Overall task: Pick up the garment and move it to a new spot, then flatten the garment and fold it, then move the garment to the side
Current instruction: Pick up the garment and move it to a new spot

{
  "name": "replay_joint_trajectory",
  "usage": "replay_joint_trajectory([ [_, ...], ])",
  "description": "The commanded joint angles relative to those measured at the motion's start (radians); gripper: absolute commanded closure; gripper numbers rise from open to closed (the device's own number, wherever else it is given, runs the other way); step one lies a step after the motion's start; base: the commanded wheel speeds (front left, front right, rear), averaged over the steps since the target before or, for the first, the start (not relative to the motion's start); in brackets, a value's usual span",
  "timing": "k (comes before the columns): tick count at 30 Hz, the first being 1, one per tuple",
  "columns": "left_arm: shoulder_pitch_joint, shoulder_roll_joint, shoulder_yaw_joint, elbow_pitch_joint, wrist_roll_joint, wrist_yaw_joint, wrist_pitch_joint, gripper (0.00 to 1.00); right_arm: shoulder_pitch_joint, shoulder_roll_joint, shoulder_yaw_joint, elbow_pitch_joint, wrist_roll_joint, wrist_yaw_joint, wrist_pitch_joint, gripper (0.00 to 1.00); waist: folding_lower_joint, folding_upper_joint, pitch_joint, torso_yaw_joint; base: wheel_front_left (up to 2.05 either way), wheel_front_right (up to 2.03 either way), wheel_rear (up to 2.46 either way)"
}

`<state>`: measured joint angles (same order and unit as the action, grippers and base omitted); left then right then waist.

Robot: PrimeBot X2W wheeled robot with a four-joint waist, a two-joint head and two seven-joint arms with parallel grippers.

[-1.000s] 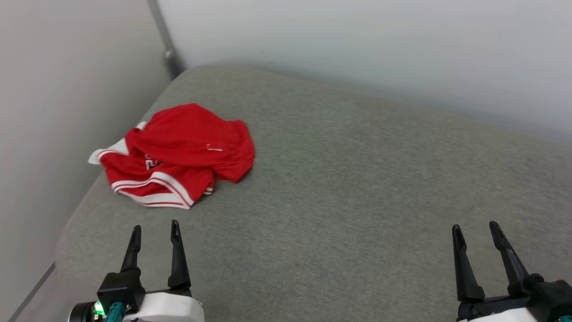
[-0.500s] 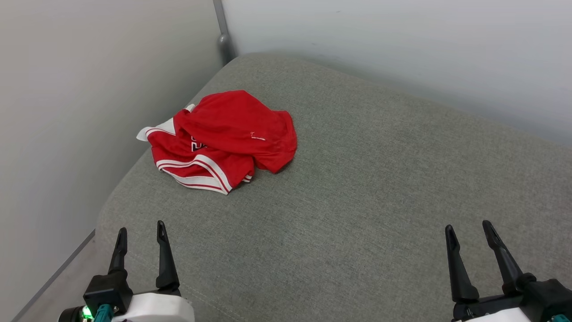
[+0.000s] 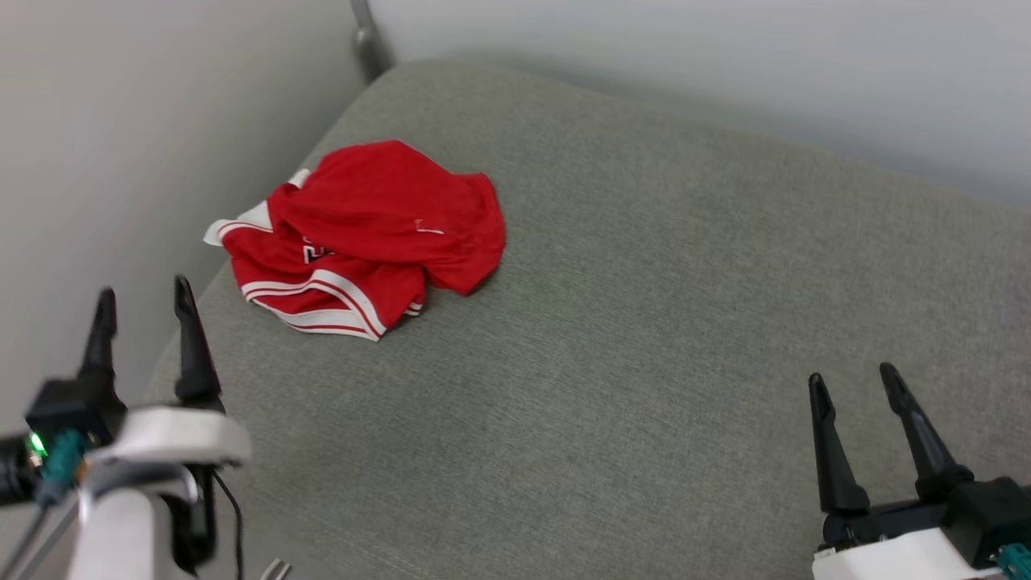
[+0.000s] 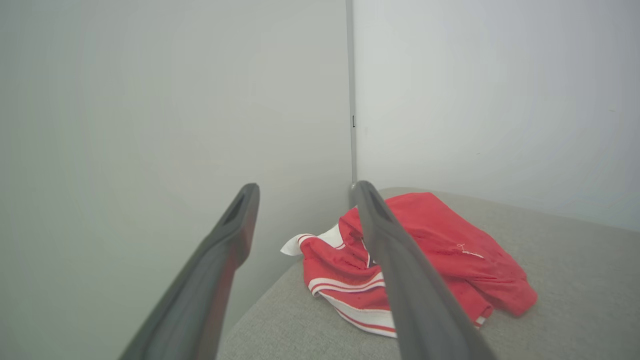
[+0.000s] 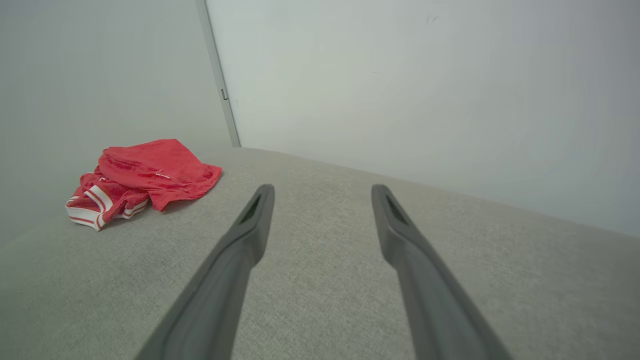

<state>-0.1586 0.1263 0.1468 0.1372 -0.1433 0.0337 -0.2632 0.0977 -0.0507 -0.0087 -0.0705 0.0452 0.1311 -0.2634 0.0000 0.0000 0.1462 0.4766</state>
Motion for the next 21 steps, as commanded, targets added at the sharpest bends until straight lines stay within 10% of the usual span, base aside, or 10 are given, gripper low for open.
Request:
replay_joint_trajectory([
  [1, -0.053, 0.025, 0.011, 0.035, 0.009, -0.017, -0.002, 0.00, -0.020, 0.001, -0.005, -0.009, -0.014, -0.001, -0.002, 0.00, 0.0000, 0.0000, 0.044, -0.027, 0.00, 0.00, 0.00],
  [10, -0.406, 0.225, 0.033, 0.224, 0.010, -0.100, 0.065, 0.00, -0.092, 0.001, -0.040, -0.051, -0.072, -0.001, -0.002, 0.00, 0.0000, 0.0000, 0.201, -0.127, 0.00, 0.00, 0.00],
  [21, -0.684, 0.395, -0.108, 0.424, -0.203, -0.163, 0.589, 0.00, -0.173, 0.001, -0.050, -0.117, -0.115, -0.001, -0.002, 0.00, 0.0000, 0.0000, 0.365, -0.204, 0.00, 0.00, 0.00],
])
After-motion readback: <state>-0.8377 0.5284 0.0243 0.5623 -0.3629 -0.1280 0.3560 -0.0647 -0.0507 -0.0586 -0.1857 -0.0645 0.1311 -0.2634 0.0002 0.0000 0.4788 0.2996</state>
